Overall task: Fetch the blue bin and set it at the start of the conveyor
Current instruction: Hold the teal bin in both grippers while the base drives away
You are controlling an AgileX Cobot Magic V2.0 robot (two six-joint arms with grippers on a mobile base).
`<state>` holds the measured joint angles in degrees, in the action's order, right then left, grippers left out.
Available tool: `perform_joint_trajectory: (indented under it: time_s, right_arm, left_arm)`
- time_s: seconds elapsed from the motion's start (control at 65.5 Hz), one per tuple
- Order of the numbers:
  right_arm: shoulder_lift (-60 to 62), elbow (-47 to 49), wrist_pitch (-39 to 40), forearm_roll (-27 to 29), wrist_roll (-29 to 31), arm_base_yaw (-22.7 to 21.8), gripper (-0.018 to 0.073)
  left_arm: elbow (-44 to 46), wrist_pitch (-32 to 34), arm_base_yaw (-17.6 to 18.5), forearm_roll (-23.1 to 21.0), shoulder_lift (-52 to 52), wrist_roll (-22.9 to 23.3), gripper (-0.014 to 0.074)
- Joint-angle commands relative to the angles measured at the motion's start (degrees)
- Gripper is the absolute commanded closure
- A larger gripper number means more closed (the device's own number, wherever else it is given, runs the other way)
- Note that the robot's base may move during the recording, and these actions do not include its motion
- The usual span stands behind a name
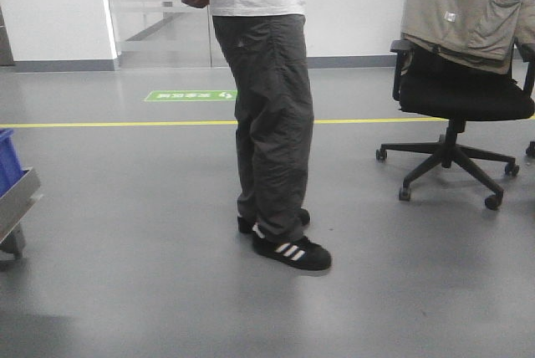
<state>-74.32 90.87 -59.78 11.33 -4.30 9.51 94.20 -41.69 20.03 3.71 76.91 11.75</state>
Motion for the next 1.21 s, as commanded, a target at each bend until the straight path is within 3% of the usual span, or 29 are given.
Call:
perform_joint_trajectory:
  time_s: [0.0,1.191]
  right_arm:
    - [0.49,0.56,0.26,-3.39,1.71,-0.68,0.0711]
    - [0.49,0.56,1.49,-3.42,1.71,-0.68,0.0711]
  left_arm:
    - [0.78,4.14,-0.04,0.6,-1.0,0.27,0.0707]
    - [0.78,4.14,-0.24,1.23,-1.0,0.27,0.0707]
